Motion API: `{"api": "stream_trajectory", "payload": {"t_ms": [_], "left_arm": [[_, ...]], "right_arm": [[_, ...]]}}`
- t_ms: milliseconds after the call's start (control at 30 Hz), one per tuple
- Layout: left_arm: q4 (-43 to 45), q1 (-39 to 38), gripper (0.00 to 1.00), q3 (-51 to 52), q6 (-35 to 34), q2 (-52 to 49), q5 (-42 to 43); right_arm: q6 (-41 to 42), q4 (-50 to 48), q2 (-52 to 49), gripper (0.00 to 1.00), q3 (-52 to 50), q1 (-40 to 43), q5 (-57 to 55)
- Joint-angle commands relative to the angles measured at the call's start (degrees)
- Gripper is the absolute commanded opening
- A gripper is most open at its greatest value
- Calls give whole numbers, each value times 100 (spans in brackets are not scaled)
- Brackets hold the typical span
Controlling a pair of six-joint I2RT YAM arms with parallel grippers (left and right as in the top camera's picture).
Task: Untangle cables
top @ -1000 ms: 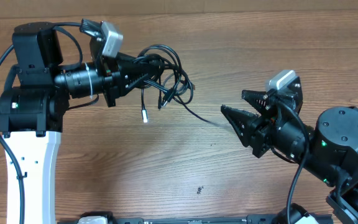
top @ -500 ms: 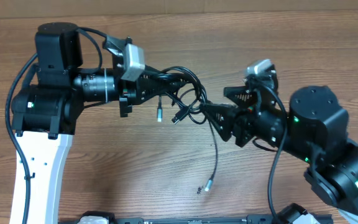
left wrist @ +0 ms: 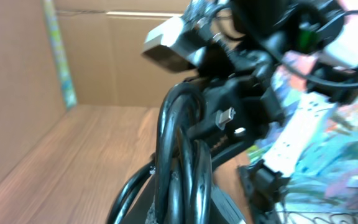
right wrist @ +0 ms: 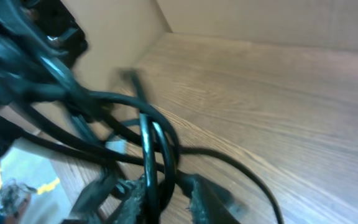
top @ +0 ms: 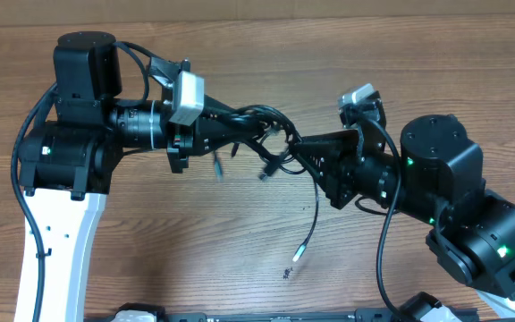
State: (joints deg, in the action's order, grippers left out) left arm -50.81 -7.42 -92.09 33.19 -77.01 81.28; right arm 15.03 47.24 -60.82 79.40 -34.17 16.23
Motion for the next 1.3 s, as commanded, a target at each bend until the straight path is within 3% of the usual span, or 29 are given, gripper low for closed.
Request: {"api": "stream_trajectory", "payload": {"t_ms": [0, 267, 333, 533, 667, 833, 1267], "left_arm": [[48, 0, 4, -72, -260, 48, 935], [52, -11, 4, -70, -623, 70, 933], [50, -11, 4, -70, -621, 70, 935], [50, 37, 4, -70, -621, 68, 785], [50, 199, 4, -70, -621, 68, 765], [44, 553, 4, -70, -625, 66, 772], [7, 632, 4, -70, -623, 63, 772]], "right_arm": [[-42, 111, -28, 12, 46, 15, -730], [122, 297, -271, 12, 46, 15, -1646], [304, 428, -407, 7, 46, 15, -1886], [299, 369, -426, 5, 46, 15, -1762], [415, 549, -79, 14, 46, 15, -2238], [1318, 1220, 479, 20, 46, 15, -3497], [1340, 1239, 815, 31, 46, 11, -3414]]}}
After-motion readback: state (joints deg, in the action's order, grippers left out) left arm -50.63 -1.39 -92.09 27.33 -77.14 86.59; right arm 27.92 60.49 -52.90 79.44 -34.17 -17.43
